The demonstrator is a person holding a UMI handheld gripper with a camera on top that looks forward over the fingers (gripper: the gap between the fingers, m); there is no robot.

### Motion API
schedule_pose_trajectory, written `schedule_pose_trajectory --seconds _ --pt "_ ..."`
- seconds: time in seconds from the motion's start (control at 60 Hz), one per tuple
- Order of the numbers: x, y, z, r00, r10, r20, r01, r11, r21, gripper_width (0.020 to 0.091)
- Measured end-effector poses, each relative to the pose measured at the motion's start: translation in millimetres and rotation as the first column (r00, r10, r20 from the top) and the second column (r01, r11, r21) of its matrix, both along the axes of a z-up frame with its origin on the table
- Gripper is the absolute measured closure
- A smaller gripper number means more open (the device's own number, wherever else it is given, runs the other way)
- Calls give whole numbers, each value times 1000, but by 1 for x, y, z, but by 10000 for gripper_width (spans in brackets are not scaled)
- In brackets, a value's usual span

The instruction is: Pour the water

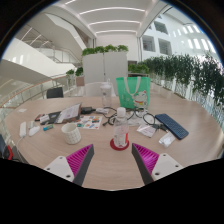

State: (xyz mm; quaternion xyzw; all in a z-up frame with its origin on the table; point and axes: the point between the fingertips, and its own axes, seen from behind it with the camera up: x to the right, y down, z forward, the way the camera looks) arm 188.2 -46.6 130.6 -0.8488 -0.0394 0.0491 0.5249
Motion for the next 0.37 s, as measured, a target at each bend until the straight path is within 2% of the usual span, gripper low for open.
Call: schedule_pose_trajectory --seconds 0.2,0.367 --pt "-26 -98 55 992 -123 34 124 992 -8 270" --pt "-50 -150 93 987 -161 27 161 987 13 267"
